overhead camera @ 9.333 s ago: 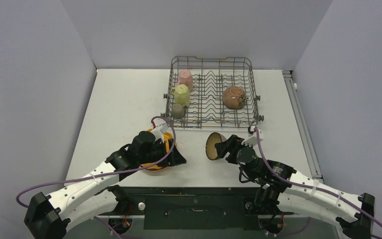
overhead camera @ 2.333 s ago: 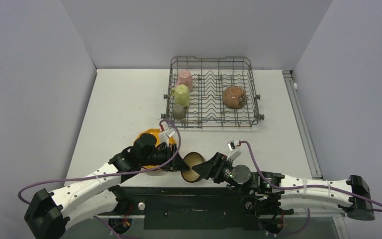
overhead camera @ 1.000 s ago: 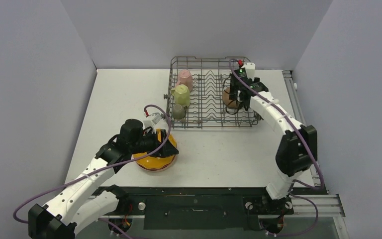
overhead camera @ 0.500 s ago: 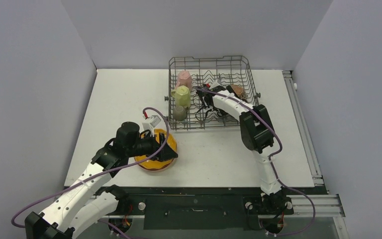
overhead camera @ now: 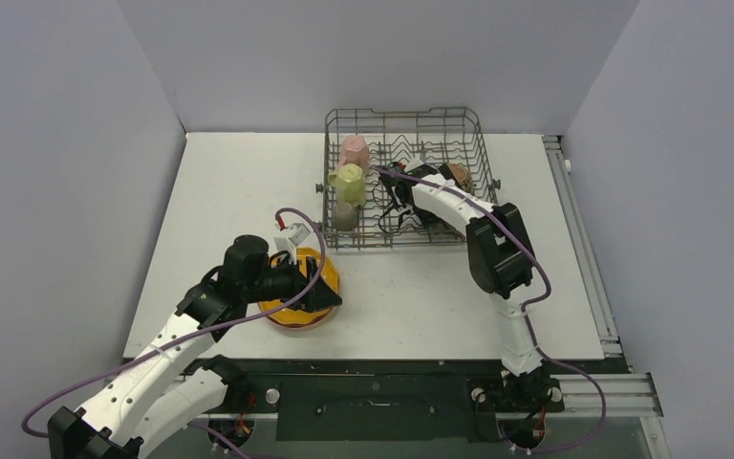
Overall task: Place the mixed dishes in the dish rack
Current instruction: Turn the bowl upside down on the dish rack.
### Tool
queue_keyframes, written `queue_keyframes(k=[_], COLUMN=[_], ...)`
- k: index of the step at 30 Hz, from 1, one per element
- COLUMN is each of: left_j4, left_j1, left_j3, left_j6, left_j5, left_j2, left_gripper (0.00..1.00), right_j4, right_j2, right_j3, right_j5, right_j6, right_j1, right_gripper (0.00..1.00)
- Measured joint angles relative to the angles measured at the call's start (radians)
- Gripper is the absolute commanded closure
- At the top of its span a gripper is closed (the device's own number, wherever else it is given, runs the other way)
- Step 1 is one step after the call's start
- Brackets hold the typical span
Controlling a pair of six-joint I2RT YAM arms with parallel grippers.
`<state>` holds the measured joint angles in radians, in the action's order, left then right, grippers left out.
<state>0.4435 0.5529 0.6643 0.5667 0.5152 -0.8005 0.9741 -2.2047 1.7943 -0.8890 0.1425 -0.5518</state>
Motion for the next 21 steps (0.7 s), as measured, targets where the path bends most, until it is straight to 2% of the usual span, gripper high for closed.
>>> queue_keyframes(k=[6,14,17,21], left_j4=[0.000,0.002,0.002,0.006], left_j1=[0.001,0.000,0.000,0.000], left_j3=[0.000,-0.002,-0.002,-0.002], left_j6=[-0.001,-0.003,-0.003,-0.004], left_j5=[0.001,0.006,0.005,0.001], left_j2=[-0.004,-0.020,-0.022,-0.027], left_gripper=[0.39,0.39,0.39,0.39], right_j4=[-0.003,-0.040,-0.085,-0.167], right_j2=[0.080,0.272,0.393,0.633], right_j3=[-0.065,-0.177,-0.244,-0.357], right_j5=[0.158,0.398,0.461,0.562], right_j6=[0.002,0.031,0.059,0.119], right_j1=[0.000,-0.019,-0.046,-0.076], right_gripper=[0.18,0.18,0.20,0.23])
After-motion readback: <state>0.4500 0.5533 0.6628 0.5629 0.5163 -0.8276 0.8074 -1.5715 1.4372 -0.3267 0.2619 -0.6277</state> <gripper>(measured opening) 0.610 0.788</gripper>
